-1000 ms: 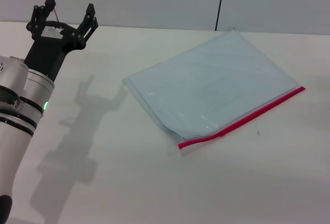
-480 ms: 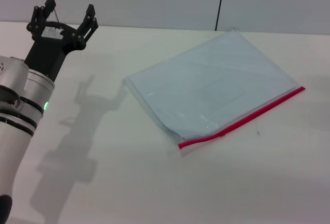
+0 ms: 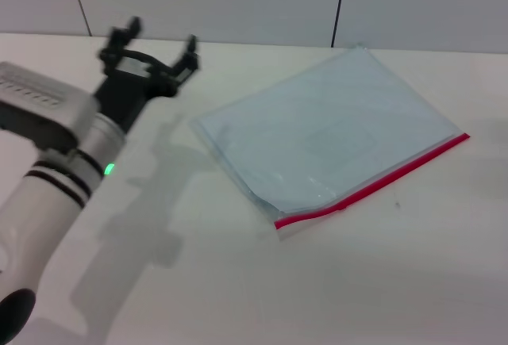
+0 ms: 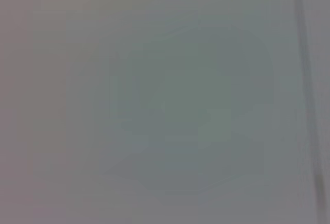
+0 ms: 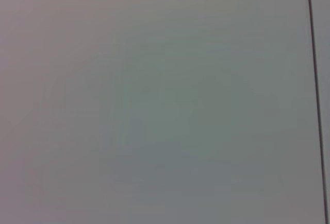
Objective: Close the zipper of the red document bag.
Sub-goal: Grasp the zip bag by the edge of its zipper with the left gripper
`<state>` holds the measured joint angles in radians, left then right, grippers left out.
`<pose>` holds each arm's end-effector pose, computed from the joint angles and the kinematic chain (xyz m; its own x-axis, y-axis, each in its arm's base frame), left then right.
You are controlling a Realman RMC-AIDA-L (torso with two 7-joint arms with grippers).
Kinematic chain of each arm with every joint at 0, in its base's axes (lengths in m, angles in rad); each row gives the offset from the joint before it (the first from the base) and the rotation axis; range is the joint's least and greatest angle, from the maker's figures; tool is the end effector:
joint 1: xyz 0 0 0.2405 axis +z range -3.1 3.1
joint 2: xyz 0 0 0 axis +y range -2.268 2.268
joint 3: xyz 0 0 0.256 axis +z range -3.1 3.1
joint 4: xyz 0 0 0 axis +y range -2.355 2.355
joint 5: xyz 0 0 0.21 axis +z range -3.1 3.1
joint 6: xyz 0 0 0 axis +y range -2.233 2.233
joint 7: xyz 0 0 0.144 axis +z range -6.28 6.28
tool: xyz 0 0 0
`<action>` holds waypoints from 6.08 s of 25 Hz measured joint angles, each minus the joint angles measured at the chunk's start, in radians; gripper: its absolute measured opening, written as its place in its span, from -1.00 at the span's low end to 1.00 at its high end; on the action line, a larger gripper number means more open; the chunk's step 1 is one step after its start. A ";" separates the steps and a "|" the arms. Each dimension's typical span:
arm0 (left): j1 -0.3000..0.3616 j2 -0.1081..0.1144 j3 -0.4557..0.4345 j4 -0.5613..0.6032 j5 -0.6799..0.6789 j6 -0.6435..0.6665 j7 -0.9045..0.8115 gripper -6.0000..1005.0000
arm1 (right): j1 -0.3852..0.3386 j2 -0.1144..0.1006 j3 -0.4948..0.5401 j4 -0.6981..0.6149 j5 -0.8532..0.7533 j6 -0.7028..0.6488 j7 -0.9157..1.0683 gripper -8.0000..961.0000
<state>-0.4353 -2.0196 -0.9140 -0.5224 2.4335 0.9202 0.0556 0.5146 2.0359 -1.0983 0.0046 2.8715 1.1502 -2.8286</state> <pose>-0.2597 0.3663 -0.0334 0.7644 -0.0903 0.6384 0.5883 -0.3076 -0.7479 0.3560 0.3480 0.0280 0.6837 0.0164 -0.7296 -0.7282 -0.0492 -0.6835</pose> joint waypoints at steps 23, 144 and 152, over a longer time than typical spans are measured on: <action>0.017 0.034 -0.151 -0.691 0.115 -1.141 0.522 0.80 | 0.001 0.000 0.000 -0.001 0.000 -0.006 0.000 0.66; -0.187 -0.016 -0.060 -0.770 0.381 -1.773 0.449 0.00 | 0.041 -0.002 0.026 -0.002 0.000 -0.053 0.004 0.66; -0.180 -0.015 -0.061 -0.769 0.383 -1.759 0.441 -0.15 | 0.043 -0.002 0.028 -0.002 0.000 -0.053 0.014 0.66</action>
<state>-0.6155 -2.0347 -0.9751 -1.2916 2.8167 -0.8392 0.4969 0.5574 2.0341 -1.0707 0.0030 2.8716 1.0967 -2.8144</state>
